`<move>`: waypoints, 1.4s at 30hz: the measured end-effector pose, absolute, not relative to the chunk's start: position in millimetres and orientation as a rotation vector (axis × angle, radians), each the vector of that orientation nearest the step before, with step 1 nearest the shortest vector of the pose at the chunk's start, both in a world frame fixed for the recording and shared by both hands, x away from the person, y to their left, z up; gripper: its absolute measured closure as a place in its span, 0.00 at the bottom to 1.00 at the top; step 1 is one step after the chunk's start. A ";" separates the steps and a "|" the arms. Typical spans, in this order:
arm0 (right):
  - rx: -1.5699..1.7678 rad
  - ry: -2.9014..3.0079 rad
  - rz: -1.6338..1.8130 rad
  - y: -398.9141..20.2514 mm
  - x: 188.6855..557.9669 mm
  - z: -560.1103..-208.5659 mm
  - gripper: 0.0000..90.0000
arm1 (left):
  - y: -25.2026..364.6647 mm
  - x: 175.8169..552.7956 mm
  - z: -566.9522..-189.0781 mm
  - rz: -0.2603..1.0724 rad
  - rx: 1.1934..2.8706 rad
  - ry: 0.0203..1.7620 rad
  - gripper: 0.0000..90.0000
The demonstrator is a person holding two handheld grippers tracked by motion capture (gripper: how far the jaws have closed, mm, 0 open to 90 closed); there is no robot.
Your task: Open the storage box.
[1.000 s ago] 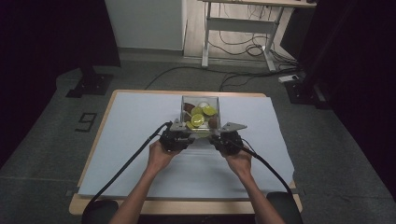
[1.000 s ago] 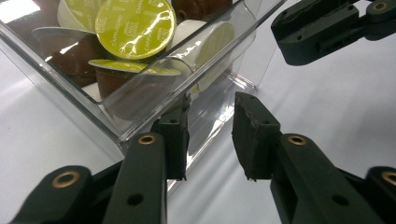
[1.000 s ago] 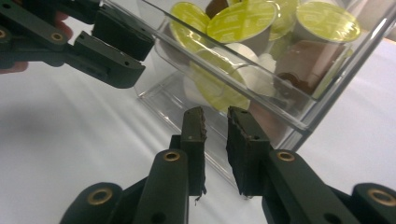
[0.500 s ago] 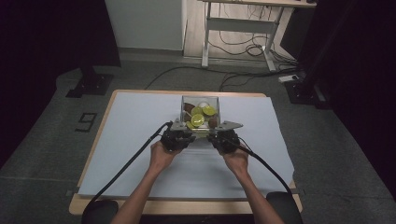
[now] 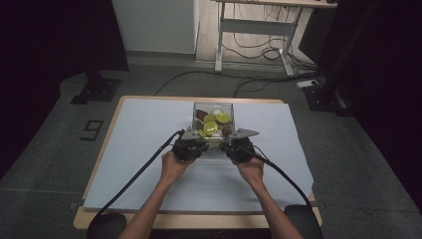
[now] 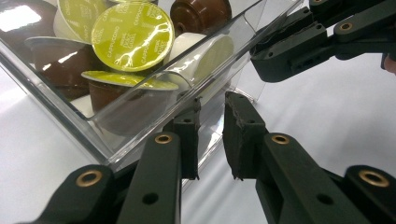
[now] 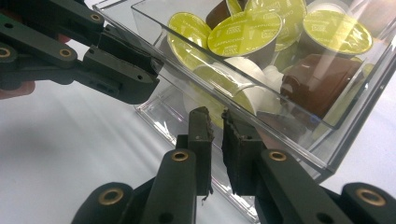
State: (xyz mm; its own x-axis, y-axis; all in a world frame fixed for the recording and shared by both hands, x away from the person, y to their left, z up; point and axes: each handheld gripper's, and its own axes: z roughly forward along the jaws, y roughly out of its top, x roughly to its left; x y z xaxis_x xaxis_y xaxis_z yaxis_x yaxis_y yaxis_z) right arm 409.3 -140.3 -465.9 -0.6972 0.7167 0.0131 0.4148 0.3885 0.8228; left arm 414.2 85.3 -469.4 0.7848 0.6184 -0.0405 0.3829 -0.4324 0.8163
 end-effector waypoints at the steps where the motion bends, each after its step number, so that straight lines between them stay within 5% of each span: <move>1: 0.981 2.309 1.220 -140.5 409.4 -466.0 0.90 | 85.3 413.9 -469.2 0.333 2.075 0.744 0.84; 42: 0.886 2.392 1.231 -140.4 379.9 -465.0 0.87 | 88.9 376.0 -469.7 0.338 2.082 0.688 0.84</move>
State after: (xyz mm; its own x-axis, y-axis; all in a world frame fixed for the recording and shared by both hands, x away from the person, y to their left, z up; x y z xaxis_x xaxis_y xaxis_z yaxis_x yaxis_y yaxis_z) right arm 379.9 -140.4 -465.0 -0.7612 0.6484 0.0083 0.3836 0.4399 0.8120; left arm 376.0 88.9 -469.7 0.8087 0.5880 -0.0178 0.3448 -0.4493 0.8242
